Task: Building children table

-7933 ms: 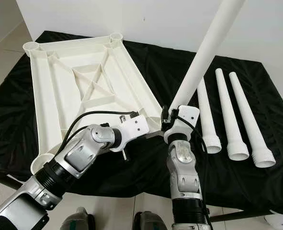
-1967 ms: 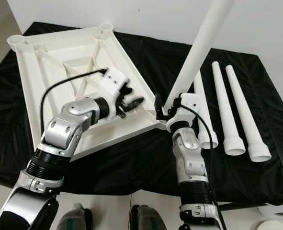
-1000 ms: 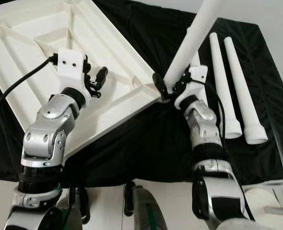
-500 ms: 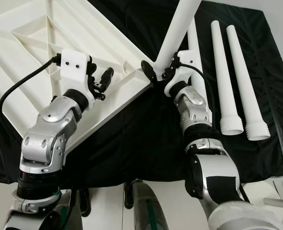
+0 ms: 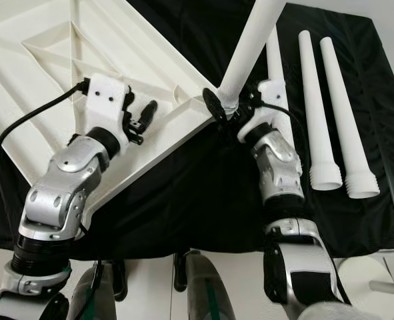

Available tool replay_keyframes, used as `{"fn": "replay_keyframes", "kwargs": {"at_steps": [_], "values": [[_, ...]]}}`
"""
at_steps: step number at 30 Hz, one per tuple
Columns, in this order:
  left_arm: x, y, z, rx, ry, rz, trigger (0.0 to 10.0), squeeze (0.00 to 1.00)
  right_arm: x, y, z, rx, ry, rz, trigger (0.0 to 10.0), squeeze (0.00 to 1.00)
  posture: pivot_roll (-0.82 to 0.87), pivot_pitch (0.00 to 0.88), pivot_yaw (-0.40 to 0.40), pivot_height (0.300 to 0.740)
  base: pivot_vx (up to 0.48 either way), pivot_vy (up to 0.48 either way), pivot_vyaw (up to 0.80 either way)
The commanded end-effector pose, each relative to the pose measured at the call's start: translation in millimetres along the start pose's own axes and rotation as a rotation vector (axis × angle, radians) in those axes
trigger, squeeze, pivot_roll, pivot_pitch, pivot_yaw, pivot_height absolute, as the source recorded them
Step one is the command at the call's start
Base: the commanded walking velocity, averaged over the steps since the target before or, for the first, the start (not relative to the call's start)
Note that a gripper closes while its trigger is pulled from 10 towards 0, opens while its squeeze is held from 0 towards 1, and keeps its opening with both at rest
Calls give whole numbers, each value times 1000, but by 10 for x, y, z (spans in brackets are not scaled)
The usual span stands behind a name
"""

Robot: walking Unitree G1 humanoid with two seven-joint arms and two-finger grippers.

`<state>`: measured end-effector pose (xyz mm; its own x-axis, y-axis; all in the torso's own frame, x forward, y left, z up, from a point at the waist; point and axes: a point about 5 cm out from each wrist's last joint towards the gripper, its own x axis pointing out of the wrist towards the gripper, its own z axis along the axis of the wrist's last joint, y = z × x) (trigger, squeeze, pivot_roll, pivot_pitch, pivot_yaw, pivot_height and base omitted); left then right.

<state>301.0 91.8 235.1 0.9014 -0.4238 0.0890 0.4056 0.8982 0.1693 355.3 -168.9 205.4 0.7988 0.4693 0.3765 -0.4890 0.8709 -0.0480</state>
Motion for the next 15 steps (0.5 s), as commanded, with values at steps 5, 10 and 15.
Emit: {"fn": "replay_keyframes", "kwargs": {"at_steps": [5, 10, 15], "values": [[-26, -115, -41, 25, 9, -300, 10000, 0, -171, 18, 18, 22, -20, -51, 10000, 0, 13, 162, -77, 740, 0, 0, 0], [-109, -129, -80, 47, 16, -395, 10000, 0, -352, 156, 78, 52, -48, -90, 10000, 0, 9, 138, -72, 740, 0, 0, 0], [-126, -139, -93, 44, 20, -414, 10000, 0, -375, 180, 88, 58, -53, -96, 10000, 0, 10, 131, -71, 740, 0, 0, 0]]}}
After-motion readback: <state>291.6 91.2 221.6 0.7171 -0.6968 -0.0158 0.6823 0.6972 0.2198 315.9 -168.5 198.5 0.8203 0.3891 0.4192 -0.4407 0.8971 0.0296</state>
